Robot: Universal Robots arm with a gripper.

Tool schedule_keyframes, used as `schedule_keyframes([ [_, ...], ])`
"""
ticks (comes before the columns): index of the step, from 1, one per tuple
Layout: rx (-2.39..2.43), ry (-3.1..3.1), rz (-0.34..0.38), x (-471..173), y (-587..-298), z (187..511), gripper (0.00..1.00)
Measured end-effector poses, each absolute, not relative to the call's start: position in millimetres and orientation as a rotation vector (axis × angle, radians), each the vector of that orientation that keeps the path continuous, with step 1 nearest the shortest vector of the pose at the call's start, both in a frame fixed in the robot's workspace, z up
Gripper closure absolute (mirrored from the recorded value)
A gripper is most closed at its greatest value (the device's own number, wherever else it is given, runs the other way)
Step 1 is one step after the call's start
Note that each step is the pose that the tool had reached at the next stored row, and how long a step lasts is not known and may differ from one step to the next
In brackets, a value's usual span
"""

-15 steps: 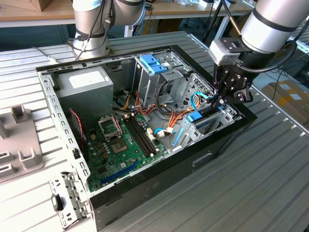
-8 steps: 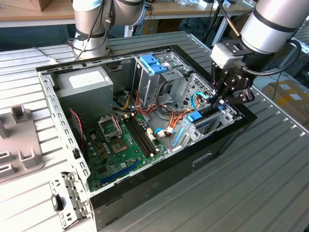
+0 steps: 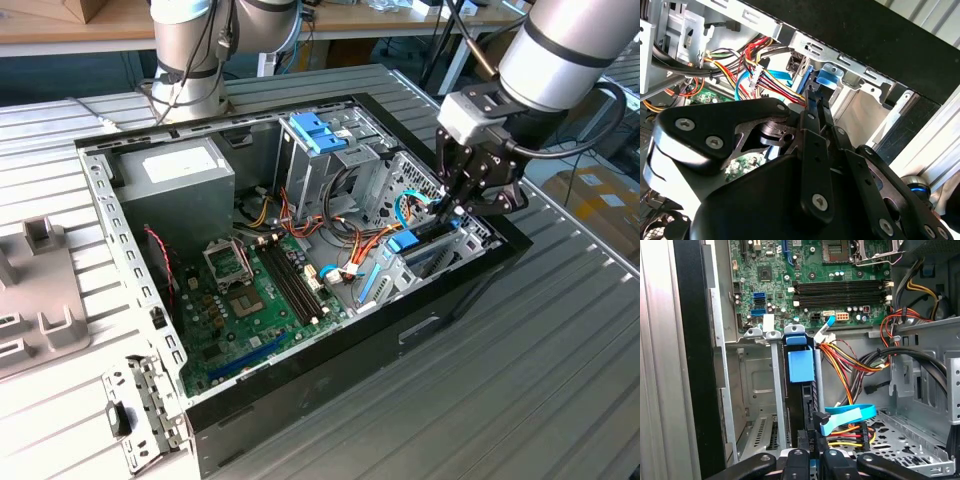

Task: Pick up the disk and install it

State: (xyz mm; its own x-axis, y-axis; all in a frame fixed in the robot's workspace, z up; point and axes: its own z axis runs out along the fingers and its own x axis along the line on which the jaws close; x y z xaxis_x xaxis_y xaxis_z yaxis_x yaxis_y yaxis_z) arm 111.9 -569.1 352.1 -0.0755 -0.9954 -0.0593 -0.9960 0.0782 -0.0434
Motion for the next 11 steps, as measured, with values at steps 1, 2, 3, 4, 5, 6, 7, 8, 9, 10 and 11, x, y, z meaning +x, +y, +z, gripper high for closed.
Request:
schedule_keyframes([
  [1,-2.085,2.252,0.013,111.7,-569.1,351.9,0.83],
  [2,-2.084,2.252,0.013,111.4,-569.1,351.7,0.83],
  [3,-2.084,2.252,0.013,110.9,-569.1,351.5,0.83],
  [4,-2.084,2.252,0.013,110.3,-569.2,351.2,0.83],
  [5,-2.084,2.252,0.013,109.6,-569.2,351.0,0.83],
  [6,-2.084,2.252,0.013,108.9,-569.2,350.8,0.83],
  [7,-2.084,2.252,0.013,108.2,-569.2,350.5,0.83],
  [8,-2.085,2.252,0.013,107.7,-569.1,350.4,0.83],
  [9,-2.085,2.251,0.013,107.2,-569.1,350.1,0.83],
  [10,-2.085,2.251,0.013,107.0,-569.1,349.8,0.83],
  [11,-2.087,2.249,0.013,106.6,-569.1,349.4,0.83],
])
